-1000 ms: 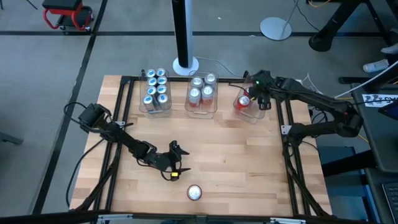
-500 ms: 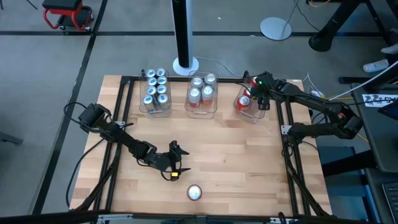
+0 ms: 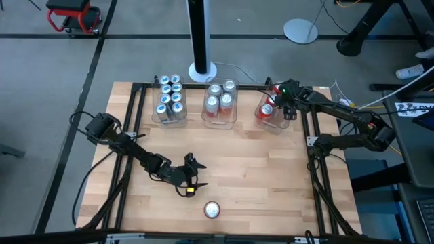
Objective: Sort soda cans
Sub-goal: Put the red soda can into the right transparent bin
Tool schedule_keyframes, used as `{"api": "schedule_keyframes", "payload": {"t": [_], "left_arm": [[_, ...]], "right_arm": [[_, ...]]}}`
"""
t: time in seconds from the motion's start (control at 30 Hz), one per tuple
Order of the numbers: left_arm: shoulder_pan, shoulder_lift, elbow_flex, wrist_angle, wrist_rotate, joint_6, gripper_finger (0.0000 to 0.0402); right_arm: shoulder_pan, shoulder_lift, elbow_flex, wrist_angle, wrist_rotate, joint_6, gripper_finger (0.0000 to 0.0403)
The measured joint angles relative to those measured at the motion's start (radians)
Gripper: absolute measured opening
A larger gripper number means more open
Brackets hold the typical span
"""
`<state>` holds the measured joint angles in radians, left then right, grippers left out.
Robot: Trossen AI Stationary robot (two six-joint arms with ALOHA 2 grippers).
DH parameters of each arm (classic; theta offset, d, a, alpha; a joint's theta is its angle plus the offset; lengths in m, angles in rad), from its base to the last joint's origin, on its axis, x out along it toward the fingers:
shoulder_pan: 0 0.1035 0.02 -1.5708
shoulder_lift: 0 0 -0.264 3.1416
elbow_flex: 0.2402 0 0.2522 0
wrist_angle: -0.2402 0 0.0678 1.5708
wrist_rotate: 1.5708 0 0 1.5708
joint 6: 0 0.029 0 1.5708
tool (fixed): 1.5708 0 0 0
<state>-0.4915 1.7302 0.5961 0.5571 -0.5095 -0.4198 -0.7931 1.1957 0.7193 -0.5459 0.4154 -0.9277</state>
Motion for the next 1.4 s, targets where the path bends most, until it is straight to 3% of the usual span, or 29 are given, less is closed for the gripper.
{"api": "schedule_keyframes", "payload": {"t": [0.67,0.93,1.07,1.17,1.4], "left_arm": [[0.000,0.000,0.000,0.000,0.000,0.000,0.0345],[0.000,0.000,0.000,0.000,0.000,0.000,0.0345],[0.000,0.000,0.000,0.000,0.000,-0.001,0.0345],[-0.006,0.000,0.000,0.000,0.000,-0.001,0.0345],[-0.020,-0.010,0.000,-0.016,0.012,0.008,0.0345]], "right_arm": [[0.001,-0.002,0.029,-0.031,-0.006,-0.039,0.0339],[0.025,-0.050,0.234,-0.298,-0.002,-0.068,0.0340],[0.116,-0.095,0.329,-0.401,-0.118,-0.024,0.0340],[0.242,-0.140,0.334,-0.375,-0.210,0.004,0.0340],[0.583,-0.149,0.177,0.081,-0.191,0.009,0.0340]]}}
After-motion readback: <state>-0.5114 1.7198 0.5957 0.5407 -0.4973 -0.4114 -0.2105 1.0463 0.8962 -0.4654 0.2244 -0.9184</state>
